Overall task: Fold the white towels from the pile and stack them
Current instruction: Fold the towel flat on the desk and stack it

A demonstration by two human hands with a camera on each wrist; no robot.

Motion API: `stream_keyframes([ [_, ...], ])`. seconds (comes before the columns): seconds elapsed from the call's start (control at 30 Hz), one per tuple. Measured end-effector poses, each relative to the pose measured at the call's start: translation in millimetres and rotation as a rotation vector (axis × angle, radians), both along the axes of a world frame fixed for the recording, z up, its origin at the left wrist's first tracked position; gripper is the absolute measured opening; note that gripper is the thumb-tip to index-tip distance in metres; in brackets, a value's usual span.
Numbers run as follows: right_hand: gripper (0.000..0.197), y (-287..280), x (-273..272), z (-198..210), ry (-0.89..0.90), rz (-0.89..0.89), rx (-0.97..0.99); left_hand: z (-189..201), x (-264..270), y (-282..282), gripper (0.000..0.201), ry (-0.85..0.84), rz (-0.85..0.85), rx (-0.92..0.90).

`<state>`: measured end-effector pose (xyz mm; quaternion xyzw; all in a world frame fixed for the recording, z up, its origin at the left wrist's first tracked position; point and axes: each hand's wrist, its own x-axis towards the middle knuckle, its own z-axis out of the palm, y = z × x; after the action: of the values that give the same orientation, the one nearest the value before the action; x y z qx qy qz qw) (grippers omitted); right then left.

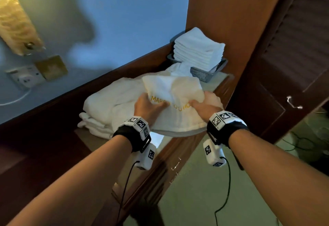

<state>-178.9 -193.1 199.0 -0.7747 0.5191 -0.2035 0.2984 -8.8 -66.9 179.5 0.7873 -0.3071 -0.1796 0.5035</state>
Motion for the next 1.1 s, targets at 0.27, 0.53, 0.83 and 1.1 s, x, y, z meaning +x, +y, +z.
stream_keyframes([
  [0.27, 0.049, -127.7, -47.1, 20.9, 0.025, -0.111, -0.053, 15.5, -26.5, -152.0, 0.053, -0.024, -0.129, -0.016],
  [0.53, 0.050, -268.9, -48.3, 26.2, 0.078, -0.190, -0.099, 21.0, -20.9, -311.8, 0.040, -0.039, -0.221, -0.062],
  [0.83, 0.038, -434.4, -27.8, 55.5, 0.167, -0.172, -0.178, 31.0, -6.0, -466.3, 0.041, -0.050, -0.226, -0.138],
  [1.1, 0.039, -591.8, 30.1, 70.1, 0.243, 0.028, -0.324, 39.0, 21.6, -573.6, 0.028, -0.082, -0.172, -0.155],
])
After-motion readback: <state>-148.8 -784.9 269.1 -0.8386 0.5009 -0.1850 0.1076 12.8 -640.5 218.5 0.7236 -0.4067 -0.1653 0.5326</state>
